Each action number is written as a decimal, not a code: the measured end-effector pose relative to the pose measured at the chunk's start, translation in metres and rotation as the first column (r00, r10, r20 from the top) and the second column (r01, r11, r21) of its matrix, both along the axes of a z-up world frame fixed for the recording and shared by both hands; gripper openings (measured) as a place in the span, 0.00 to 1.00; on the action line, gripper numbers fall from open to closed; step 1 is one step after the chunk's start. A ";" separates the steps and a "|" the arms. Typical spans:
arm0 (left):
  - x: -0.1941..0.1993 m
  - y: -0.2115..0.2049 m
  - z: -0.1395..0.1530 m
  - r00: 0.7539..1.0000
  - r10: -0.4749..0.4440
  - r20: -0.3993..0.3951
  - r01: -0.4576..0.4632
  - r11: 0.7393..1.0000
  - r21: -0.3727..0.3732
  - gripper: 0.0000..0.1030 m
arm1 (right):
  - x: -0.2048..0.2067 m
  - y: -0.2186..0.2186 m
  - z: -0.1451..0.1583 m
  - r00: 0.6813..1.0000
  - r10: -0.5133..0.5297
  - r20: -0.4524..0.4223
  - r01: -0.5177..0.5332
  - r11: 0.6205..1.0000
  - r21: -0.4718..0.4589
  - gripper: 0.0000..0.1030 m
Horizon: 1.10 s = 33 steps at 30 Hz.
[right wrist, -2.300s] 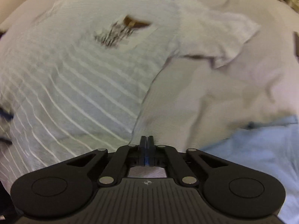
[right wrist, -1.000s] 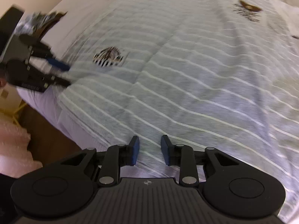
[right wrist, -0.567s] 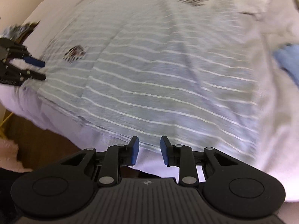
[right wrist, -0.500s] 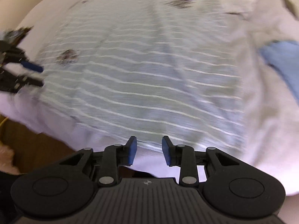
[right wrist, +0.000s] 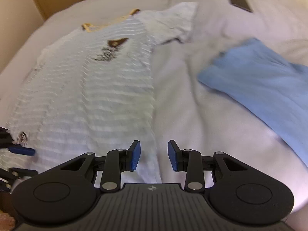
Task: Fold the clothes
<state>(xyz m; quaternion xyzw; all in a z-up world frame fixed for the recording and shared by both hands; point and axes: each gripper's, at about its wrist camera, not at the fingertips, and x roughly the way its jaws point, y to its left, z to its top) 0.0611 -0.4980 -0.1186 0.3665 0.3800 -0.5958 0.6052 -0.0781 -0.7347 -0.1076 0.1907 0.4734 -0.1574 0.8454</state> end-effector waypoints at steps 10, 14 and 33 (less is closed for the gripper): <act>-0.017 -0.020 -0.034 0.997 -0.070 0.015 0.068 0.988 0.140 0.42 | 0.031 -0.029 -0.020 0.997 0.055 -0.053 -0.056 0.998 -0.028 0.00; -0.011 -0.023 -0.025 0.997 -0.079 -0.026 0.082 0.985 0.153 0.41 | 0.027 -0.034 -0.013 0.998 0.023 -0.055 -0.024 1.000 -0.019 0.00; 0.067 -0.094 -0.024 0.988 0.151 -0.004 -0.151 0.988 -0.013 0.38 | 0.141 -0.089 -0.034 0.999 0.029 0.044 -0.033 0.997 0.077 0.00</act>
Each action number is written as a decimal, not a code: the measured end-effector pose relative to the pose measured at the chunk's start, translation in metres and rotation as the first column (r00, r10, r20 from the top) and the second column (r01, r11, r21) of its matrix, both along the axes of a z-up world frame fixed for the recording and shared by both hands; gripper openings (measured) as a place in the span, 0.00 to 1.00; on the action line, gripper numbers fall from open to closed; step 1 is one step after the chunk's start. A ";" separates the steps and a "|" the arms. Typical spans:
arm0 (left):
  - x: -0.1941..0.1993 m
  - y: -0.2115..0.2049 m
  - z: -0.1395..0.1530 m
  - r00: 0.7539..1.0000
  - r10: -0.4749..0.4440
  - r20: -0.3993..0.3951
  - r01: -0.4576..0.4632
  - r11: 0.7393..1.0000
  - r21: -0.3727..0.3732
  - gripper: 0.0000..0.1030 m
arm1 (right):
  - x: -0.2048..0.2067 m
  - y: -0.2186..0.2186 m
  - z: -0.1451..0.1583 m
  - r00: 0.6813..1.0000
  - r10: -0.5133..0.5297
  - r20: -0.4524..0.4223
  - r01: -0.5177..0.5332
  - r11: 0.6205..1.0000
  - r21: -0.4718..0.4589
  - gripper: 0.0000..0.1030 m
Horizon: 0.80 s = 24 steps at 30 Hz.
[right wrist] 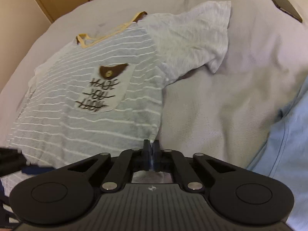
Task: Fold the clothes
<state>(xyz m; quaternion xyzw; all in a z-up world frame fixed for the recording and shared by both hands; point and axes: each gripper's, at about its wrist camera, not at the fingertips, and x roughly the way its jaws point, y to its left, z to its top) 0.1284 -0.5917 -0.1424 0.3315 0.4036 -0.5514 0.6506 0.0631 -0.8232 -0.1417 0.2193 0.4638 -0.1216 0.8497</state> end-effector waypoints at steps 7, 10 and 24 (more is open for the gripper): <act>-0.007 0.012 0.009 0.999 0.001 -0.032 0.001 0.999 0.043 0.40 | -0.006 -0.009 0.003 0.999 0.045 -0.026 -0.047 0.997 -0.054 0.05; -0.005 0.025 0.015 0.999 0.006 -0.035 -0.004 0.998 0.065 0.42 | -0.014 -0.007 0.019 1.000 -0.005 -0.016 0.003 0.994 -0.107 0.33; -0.020 0.138 0.004 0.994 0.042 -0.099 -0.022 0.979 0.201 0.43 | -0.096 0.091 0.006 0.985 0.123 -0.118 -0.125 0.992 -0.011 0.24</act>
